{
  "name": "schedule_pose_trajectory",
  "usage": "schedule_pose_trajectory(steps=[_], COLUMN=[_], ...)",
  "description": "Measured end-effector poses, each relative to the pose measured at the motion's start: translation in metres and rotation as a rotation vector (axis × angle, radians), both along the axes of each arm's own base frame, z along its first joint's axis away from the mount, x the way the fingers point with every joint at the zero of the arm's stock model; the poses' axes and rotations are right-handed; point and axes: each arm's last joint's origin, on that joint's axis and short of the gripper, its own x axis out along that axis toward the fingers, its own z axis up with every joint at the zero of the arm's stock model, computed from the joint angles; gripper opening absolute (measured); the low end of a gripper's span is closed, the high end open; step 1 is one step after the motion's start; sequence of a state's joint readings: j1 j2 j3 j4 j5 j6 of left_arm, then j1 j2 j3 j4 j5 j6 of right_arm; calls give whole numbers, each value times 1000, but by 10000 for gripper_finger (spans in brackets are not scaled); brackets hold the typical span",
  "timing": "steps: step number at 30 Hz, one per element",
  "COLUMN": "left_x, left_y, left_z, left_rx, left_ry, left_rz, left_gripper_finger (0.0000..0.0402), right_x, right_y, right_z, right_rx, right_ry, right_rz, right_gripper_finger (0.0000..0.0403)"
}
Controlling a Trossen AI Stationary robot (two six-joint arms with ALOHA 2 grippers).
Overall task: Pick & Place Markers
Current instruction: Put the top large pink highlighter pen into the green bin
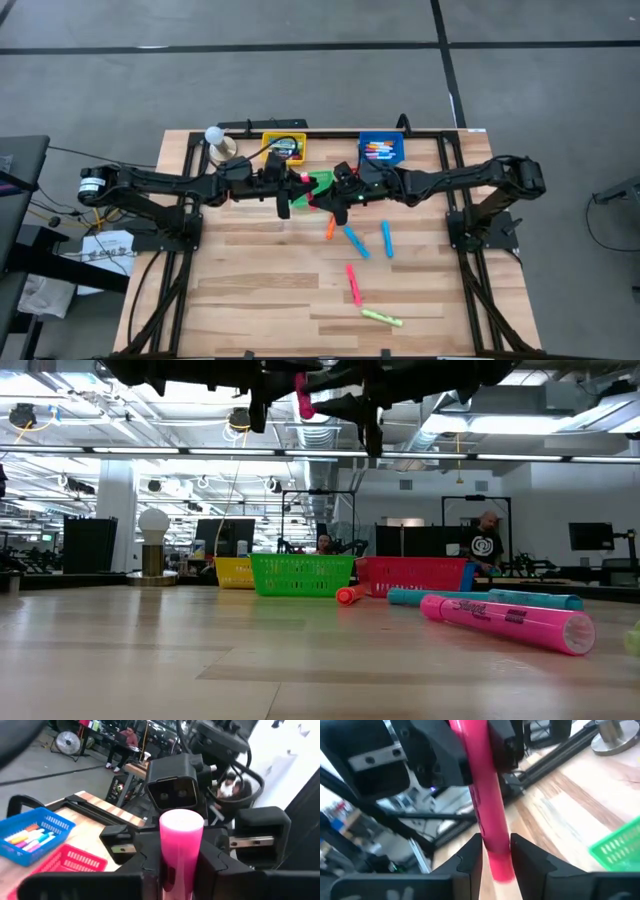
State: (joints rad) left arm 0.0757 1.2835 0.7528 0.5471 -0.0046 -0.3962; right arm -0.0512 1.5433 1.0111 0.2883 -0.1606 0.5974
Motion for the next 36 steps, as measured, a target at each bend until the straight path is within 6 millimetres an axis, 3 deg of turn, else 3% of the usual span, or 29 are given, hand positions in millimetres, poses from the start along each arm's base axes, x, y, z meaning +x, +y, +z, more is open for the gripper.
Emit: schedule_pose_trajectory(steps=[5,12,18,24,36], left_x=[-2,-14,-8,16,64], left_y=[8,27,45,66,97], left_z=[-6,-10,-1,-7,-69], left_rx=[83,190,272,345,381], left_ry=[81,212,308,433,837], left_rz=[27,76,53,-5,-154], left_gripper_finger=[60,60,60,60,60], right_x=[-10,-43,-72,-91,-133], right_y=[-3,-13,-16,-16,-15], right_z=[-6,-17,-14,0,43], right_rx=[-106,-108,-141,-237,-383], right_ry=[135,465,636,654,422], right_rz=[37,22,-11,-51,-135], right_gripper_finger=[93,94,95,95,83])
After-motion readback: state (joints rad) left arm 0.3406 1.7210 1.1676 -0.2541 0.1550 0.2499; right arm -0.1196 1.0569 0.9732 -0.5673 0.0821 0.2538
